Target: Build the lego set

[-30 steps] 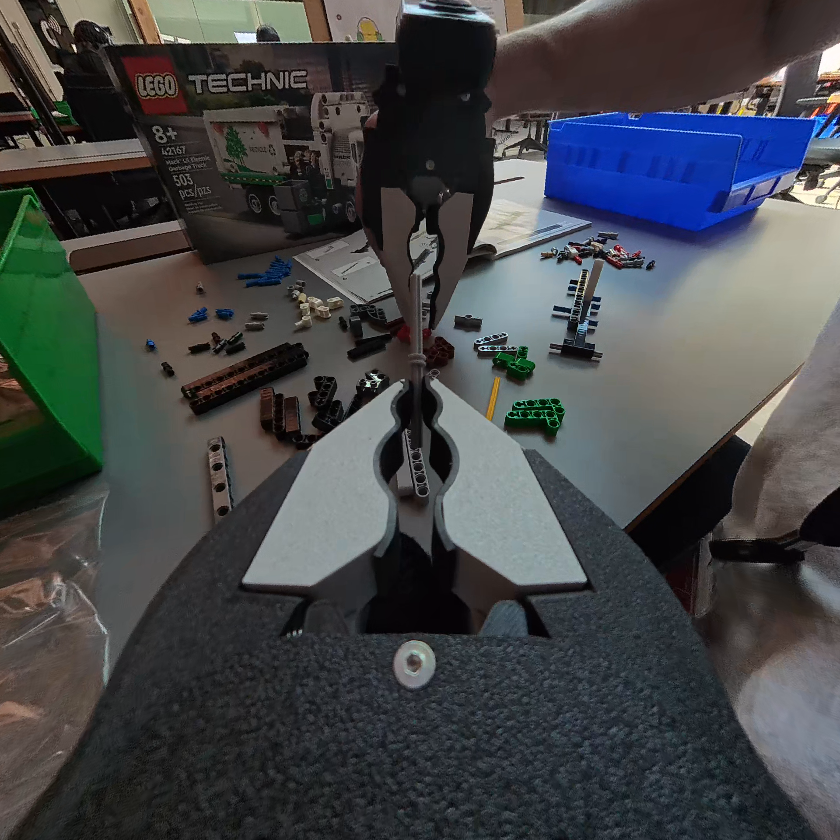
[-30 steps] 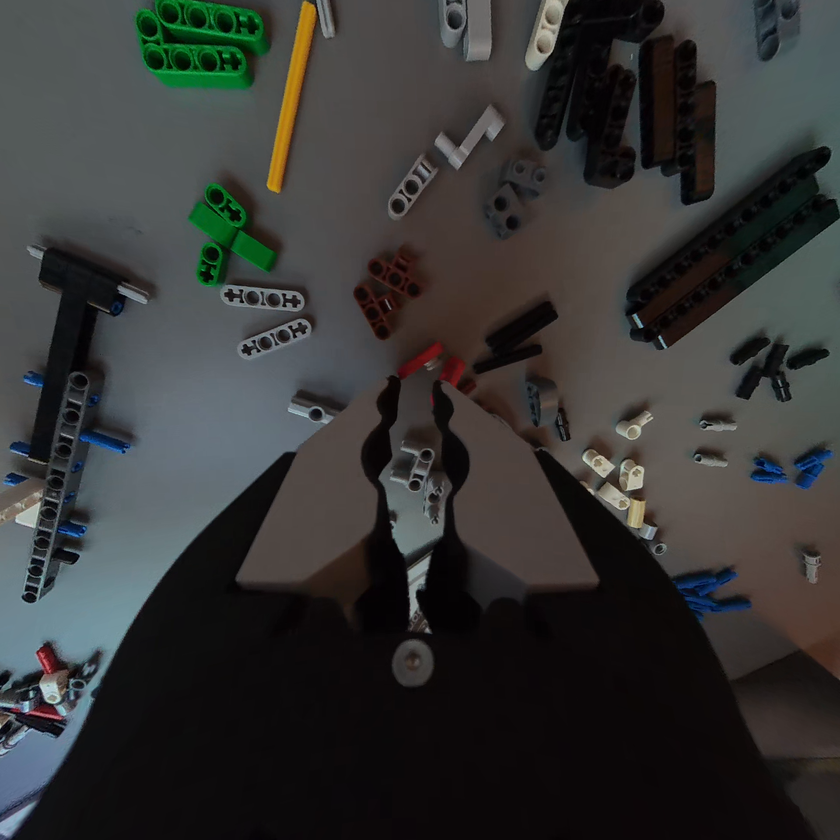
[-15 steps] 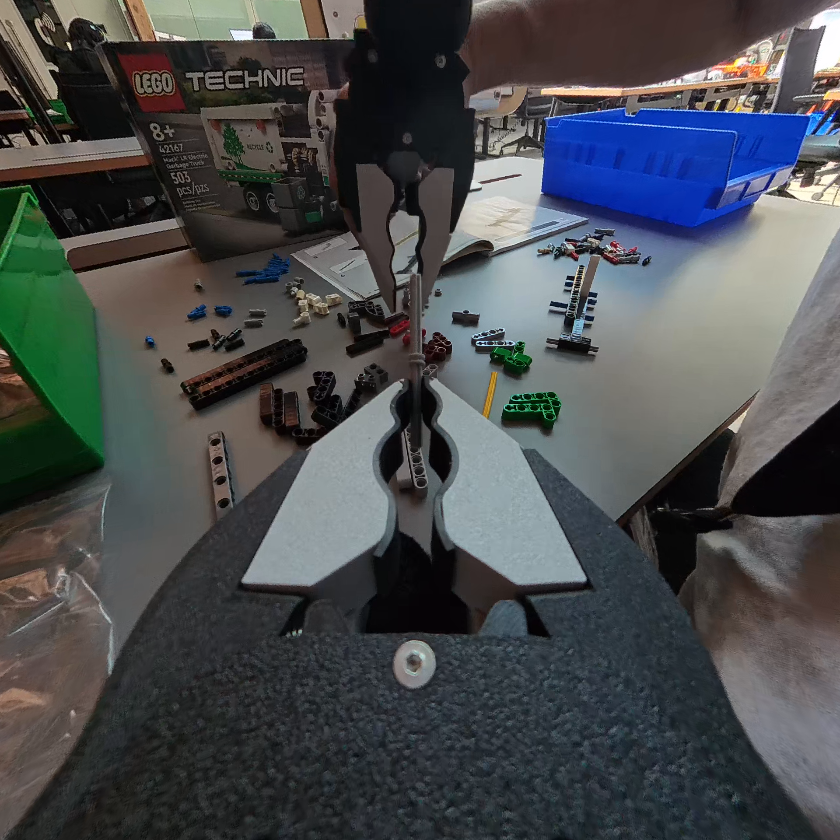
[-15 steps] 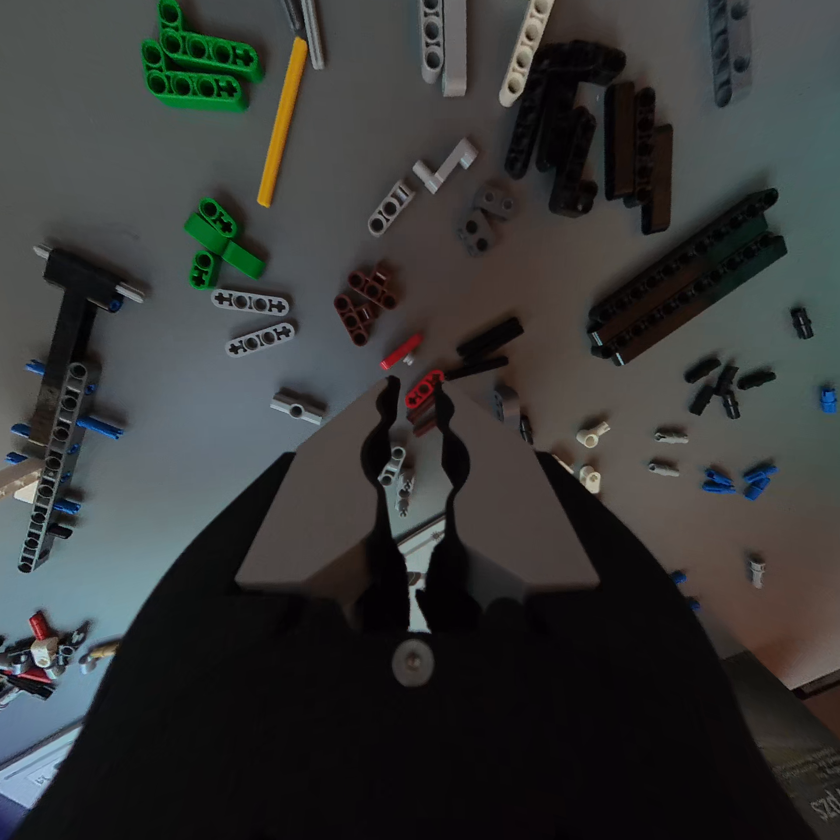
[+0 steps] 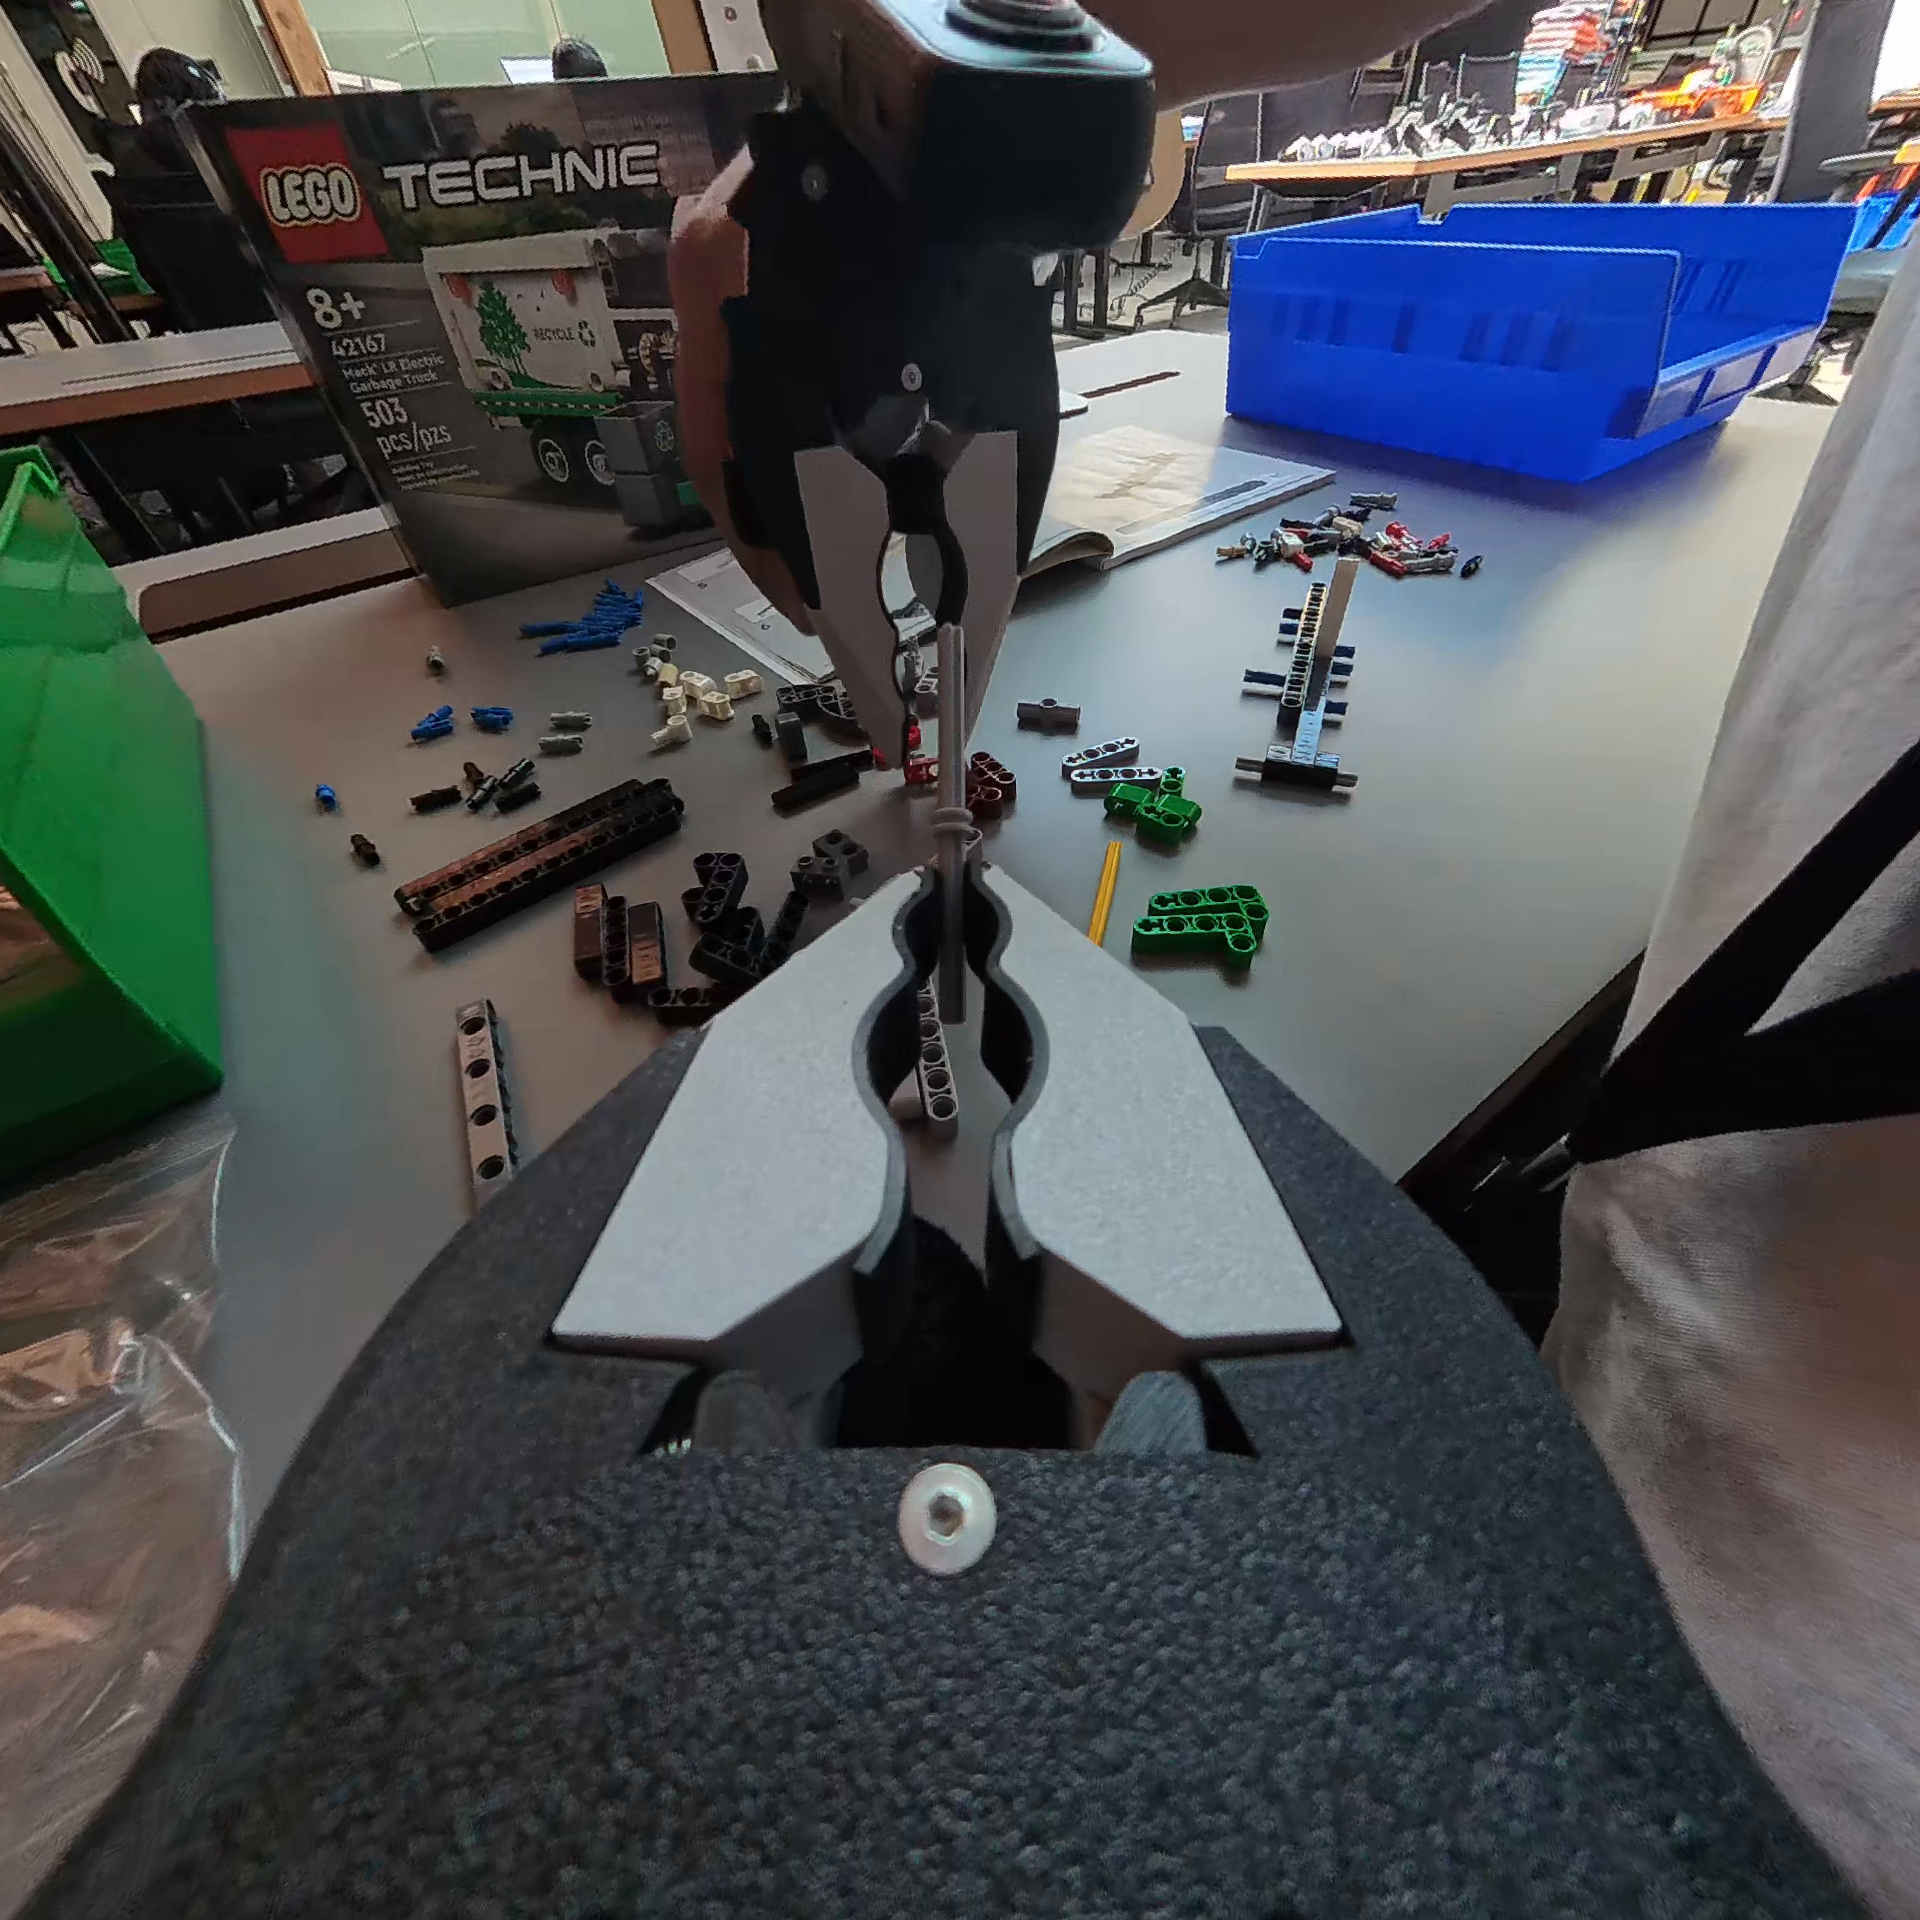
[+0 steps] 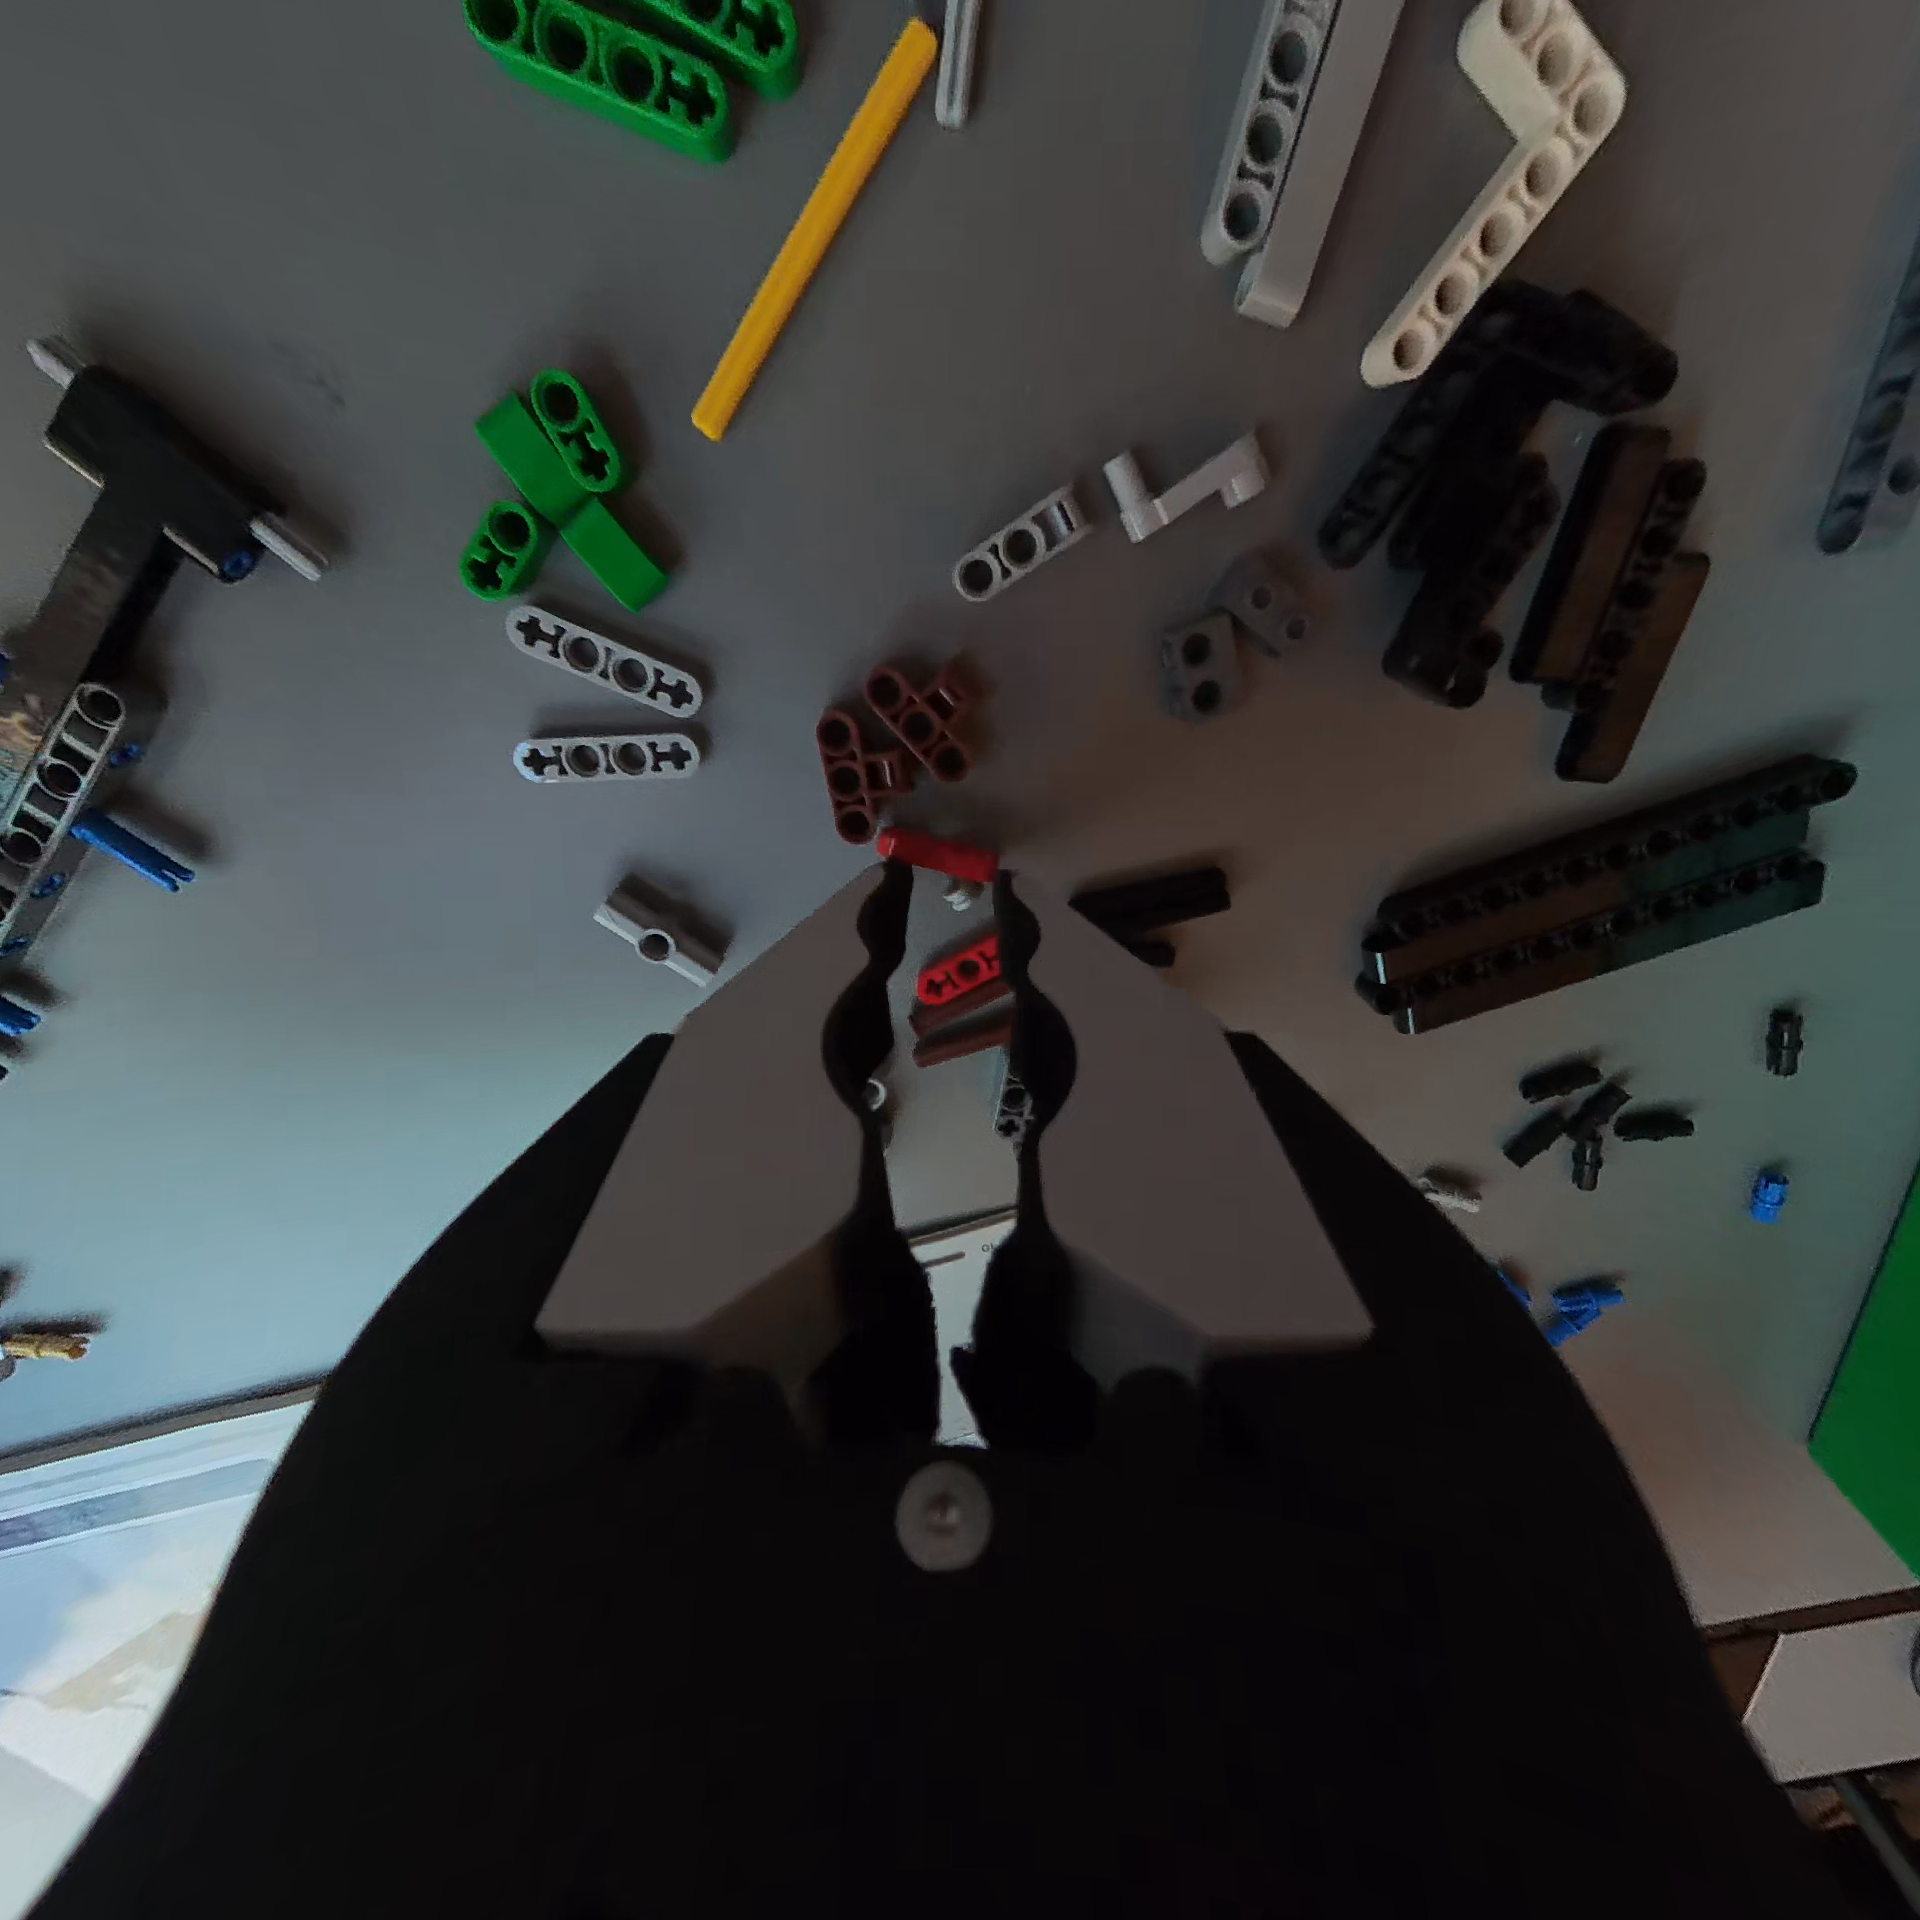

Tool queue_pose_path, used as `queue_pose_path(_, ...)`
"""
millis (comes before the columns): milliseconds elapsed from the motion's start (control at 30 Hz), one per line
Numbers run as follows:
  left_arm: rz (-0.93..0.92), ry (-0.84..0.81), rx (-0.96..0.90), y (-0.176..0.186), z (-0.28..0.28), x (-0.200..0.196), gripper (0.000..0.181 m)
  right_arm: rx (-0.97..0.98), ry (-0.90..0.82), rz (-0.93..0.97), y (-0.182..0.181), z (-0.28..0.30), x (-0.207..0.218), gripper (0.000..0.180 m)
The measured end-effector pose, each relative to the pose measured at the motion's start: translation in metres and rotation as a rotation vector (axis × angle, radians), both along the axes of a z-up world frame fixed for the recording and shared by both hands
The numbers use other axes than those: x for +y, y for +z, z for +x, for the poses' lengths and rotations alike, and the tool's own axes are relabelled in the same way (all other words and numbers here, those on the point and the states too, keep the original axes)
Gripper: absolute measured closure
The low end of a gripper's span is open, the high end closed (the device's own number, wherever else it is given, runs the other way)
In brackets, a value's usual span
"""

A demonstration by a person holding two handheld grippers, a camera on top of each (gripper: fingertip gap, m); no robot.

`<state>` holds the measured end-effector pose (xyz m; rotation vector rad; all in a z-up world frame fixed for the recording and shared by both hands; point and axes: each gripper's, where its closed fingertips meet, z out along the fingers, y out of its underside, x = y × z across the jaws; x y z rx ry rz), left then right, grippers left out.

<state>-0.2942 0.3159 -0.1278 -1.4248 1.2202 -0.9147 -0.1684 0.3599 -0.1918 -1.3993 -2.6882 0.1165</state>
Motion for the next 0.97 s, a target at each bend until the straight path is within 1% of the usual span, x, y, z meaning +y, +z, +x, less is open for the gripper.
queue_pose_path(167, 0.0, 0.004, -0.003, 0.0, -0.002, 0.001, 0.178, -0.002, -0.011, -0.007, -0.003, 0.0, 0.0, 0.166)
queue_pose_path(333, -0.004, 0.003, -0.003, 0.0, -0.002, 0.001, 0.178, -0.003, -0.04, -0.012, -0.004, 0.003, 0.002, 0.172)
queue_pose_path(367, -0.005, 0.003, -0.003, 0.0, -0.002, 0.001, 0.178, 0.003, -0.054, -0.006, -0.004, 0.003, 0.003, 0.176)
queue_pose_path(467, -0.004, 0.002, -0.003, 0.0, -0.002, 0.001, 0.178, 0.041, -0.127, 0.008, 0.0, 0.003, 0.008, 0.177)
queue_pose_path(533, -0.004, 0.002, -0.005, 0.0, -0.001, 0.0, 0.178, 0.093, -0.201, -0.004, 0.008, 0.003, 0.007, 0.177)
queue_pose_path(633, -0.014, -0.005, -0.014, 0.001, 0.0, -0.002, 0.178, 0.232, -0.402, -0.039, 0.029, -0.001, 0.003, 0.178)
queue_pose_path(700, -0.021, -0.01, -0.016, 0.001, 0.001, -0.004, 0.178, 0.353, -0.613, -0.106, 0.045, -0.004, -0.002, 0.178)
queue_pose_path(767, -0.027, -0.015, -0.012, 0.0, 0.004, -0.007, 0.178, 0.438, -0.863, -0.218, 0.055, 0.0, -0.015, 0.178)
queue_pose_path(867, -0.041, -0.032, -0.019, 0.0, 0.007, -0.016, 0.178, 0.624, -1.227, -0.426, 0.073, 0.004, -0.052, 0.178)
queue_pose_path(900, -0.039, -0.038, -0.02, 0.0, 0.008, -0.02, 0.178, 0.683, -1.328, -0.428, 0.075, 0.008, -0.066, 0.178)
queue_pose_path(967, -0.027, -0.052, -0.015, -0.002, 0.009, -0.026, 0.178, 0.705, -1.481, -0.279, 0.063, 0.025, -0.099, 0.178)
